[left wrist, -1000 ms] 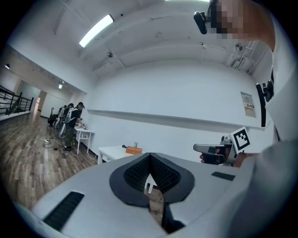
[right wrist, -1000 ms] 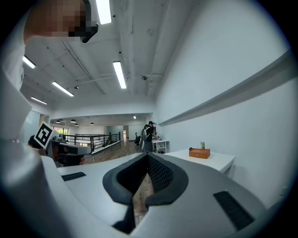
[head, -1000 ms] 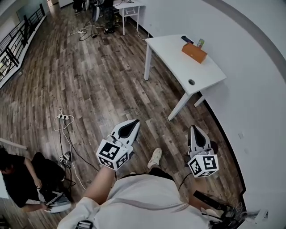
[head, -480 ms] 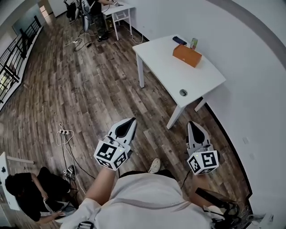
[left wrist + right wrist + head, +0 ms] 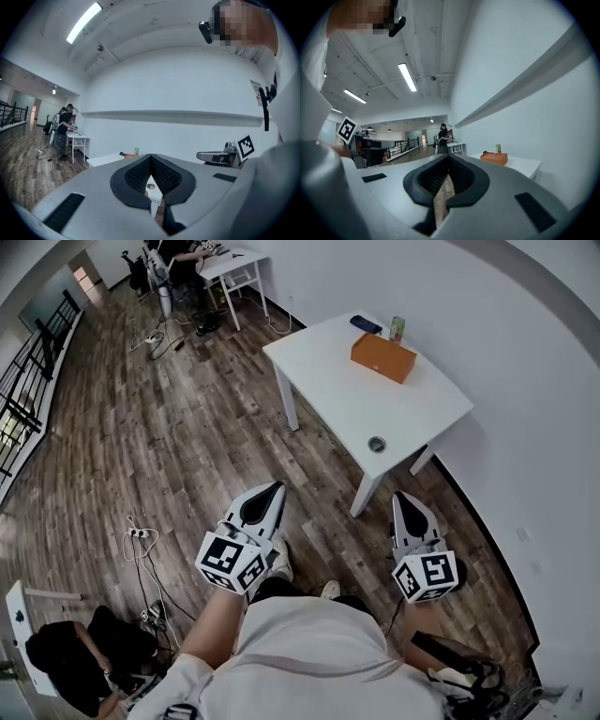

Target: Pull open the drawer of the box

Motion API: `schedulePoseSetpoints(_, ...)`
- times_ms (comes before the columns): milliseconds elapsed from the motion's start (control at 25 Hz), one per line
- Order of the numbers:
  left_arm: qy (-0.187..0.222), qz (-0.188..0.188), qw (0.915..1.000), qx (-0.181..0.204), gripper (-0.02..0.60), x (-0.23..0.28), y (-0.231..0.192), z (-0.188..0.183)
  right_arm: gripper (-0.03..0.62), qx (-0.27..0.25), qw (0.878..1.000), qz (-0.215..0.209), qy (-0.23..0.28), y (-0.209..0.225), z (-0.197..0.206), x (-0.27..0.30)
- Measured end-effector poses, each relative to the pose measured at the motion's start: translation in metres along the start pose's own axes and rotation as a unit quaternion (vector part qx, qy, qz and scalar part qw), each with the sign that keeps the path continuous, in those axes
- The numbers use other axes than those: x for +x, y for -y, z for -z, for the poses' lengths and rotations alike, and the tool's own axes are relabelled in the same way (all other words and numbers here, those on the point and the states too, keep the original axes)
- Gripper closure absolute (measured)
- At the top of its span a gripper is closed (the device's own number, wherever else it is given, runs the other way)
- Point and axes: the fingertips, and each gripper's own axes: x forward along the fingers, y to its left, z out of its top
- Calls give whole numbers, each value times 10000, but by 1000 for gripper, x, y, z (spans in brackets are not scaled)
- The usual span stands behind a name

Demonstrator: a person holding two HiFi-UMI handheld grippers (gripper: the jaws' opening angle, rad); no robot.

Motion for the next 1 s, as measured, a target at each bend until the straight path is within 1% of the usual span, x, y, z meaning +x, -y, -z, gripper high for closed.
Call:
schedulePoseSetpoints(240,98,257,9996,-75,574,46,-30,-5,591,-148,9998,137,31,15,-9,43)
schedulePoseSetpoints(400,150,461,9987,-141,574,83,-64,-13,591,-226,9993,289,-11,24,-13,85)
schedulePoseSetpoints(600,91,699,9974,-161,572,128,-131,-24,591,-270,9981,556,-62,27,-20,157)
schedulePoseSetpoints(840,9,962,9953,-64,572,168,-217,-35,591,-313,9947,977,-41,23,-27,237)
schedulePoseSetpoints(1000,-63,1177,9930,-102,572,191,-254,-37,591,-296,9915,1265,-70,23,-28,270)
